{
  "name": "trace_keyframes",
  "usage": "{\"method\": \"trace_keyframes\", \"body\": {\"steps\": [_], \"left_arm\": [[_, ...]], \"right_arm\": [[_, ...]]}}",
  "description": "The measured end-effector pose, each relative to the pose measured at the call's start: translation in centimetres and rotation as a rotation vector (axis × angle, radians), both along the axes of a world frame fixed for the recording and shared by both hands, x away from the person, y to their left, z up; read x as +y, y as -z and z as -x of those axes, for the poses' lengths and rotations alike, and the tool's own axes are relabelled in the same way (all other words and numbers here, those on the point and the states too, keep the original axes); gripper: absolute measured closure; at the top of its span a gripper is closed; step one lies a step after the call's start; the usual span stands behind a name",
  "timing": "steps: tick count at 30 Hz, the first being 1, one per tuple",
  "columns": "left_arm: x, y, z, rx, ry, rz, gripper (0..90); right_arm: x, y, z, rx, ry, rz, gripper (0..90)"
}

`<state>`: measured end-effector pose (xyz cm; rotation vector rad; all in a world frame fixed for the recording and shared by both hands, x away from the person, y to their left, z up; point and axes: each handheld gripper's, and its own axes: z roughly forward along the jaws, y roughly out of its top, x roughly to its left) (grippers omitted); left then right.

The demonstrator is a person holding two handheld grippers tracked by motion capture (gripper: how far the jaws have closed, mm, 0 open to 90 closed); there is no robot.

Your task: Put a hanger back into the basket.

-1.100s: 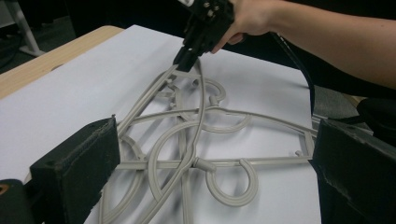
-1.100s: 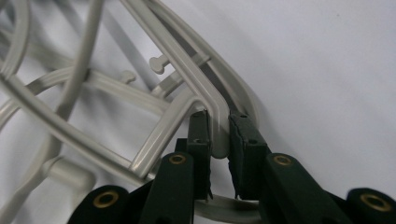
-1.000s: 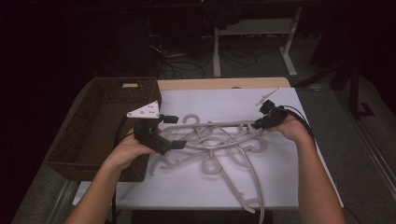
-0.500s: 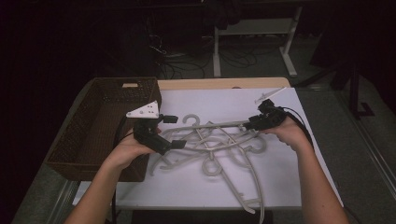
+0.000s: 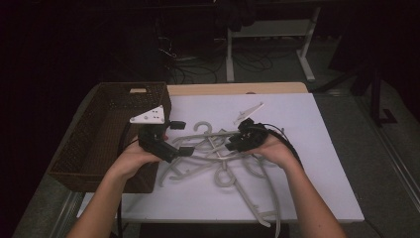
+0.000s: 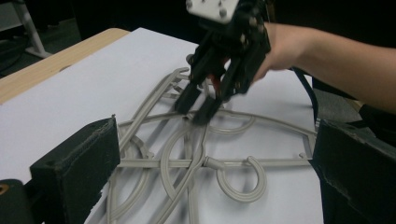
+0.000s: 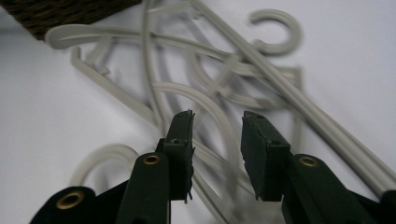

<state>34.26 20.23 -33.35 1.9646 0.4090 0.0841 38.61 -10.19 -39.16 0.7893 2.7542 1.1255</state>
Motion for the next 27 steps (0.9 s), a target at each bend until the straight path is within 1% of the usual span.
{"method": "trace_keyframes", "body": {"steps": [1,2,3,4,5,6,7,8,9,10,11,13,14,15,17,18,19,20,21,23,24,25,27], "left_arm": [[0.2,0.0,-0.1,0.001,-0.003,0.002,0.5],[0.2,0.0,-0.1,0.001,-0.003,0.002,0.5],[0.3,-0.1,-0.1,0.003,-0.008,0.006,0.5],[0.3,-0.1,-0.1,0.003,-0.008,0.006,0.5],[0.3,-0.1,-0.2,0.003,-0.008,0.006,0.5],[0.3,-0.1,-0.2,0.003,-0.009,0.007,0.5],[0.4,-0.1,-0.2,0.004,-0.009,0.008,0.5],[0.4,-0.1,-0.2,0.004,-0.009,0.008,0.5],[0.4,-0.1,-0.2,0.004,-0.009,0.009,0.5],[0.4,-0.1,-0.2,0.004,-0.009,0.009,0.5],[0.5,-0.1,-0.2,0.002,-0.009,0.008,0.5],[0.6,-0.1,-0.3,0.003,-0.015,0.013,0.5],[0.6,-0.1,-0.3,0.003,-0.015,0.013,0.5],[0.8,-0.2,-0.3,0.000,-0.017,0.014,0.5],[1.0,-0.3,-0.3,-0.002,-0.019,0.017,0.5],[1.0,-0.3,-0.3,-0.002,-0.019,0.017,0.5],[1.1,-0.4,-0.4,-0.004,-0.021,0.019,0.5],[1.1,-0.4,-0.4,-0.004,-0.021,0.019,0.5],[1.2,-0.4,-0.3,-0.004,-0.023,0.022,0.5],[1.2,-0.5,-0.3,-0.004,-0.023,0.023,0.5],[1.2,-0.5,-0.3,-0.005,-0.024,0.023,0.5],[1.3,-0.5,-0.3,-0.006,-0.025,0.024,0.5],[1.4,-0.6,-0.3,-0.007,-0.027,0.024,0.5]], "right_arm": [[0.6,0.1,0.0,-0.003,-0.019,-0.001,63.4],[0.6,0.1,0.0,-0.003,-0.019,-0.001,63.4],[2.1,0.5,0.0,-0.005,-0.050,-0.007,65.0],[2.1,0.5,0.0,-0.005,-0.050,-0.007,65.0],[2.6,0.6,0.0,-0.006,-0.059,-0.008,65.5],[3.3,0.8,-0.1,-0.001,-0.074,-0.009,65.5],[4.7,1.3,-0.4,0.007,-0.104,-0.007,65.6],[5.4,1.5,-0.5,0.013,-0.117,-0.004,65.5],[6.1,1.7,-0.5,0.016,-0.134,-0.004,65.6],[6.1,1.7,-0.5,0.016,-0.134,-0.004,65.6],[6.7,1.9,-0.6,0.022,-0.145,-0.005,65.6],[8.5,2.6,-0.8,0.032,-0.175,0.014,66.2],[8.5,2.6,-0.8,0.032,-0.175,0.014,66.2],[9.4,3.0,-1.0,0.035,-0.189,0.030,67.2],[10.0,3.4,-1.1,0.040,-0.195,0.052,68.3],[10.0,3.4,-1.1,0.040,-0.195,0.052,68.3],[10.5,3.8,-1.2,0.040,-0.199,0.081,69.3],[10.5,3.8,-1.2,0.040,-0.199,0.081,69.3],[10.8,4.1,-1.3,0.043,-0.202,0.101,70.7],[11.0,4.3,-1.3,0.047,-0.209,0.111,74.9],[11.0,4.3,-1.3,0.047,-0.209,0.111,74.9],[11.1,4.3,-1.2,0.044,-0.218,0.115,79.3],[11.0,4.3,-1.1,0.041,-0.230,0.122,79.9]]}}
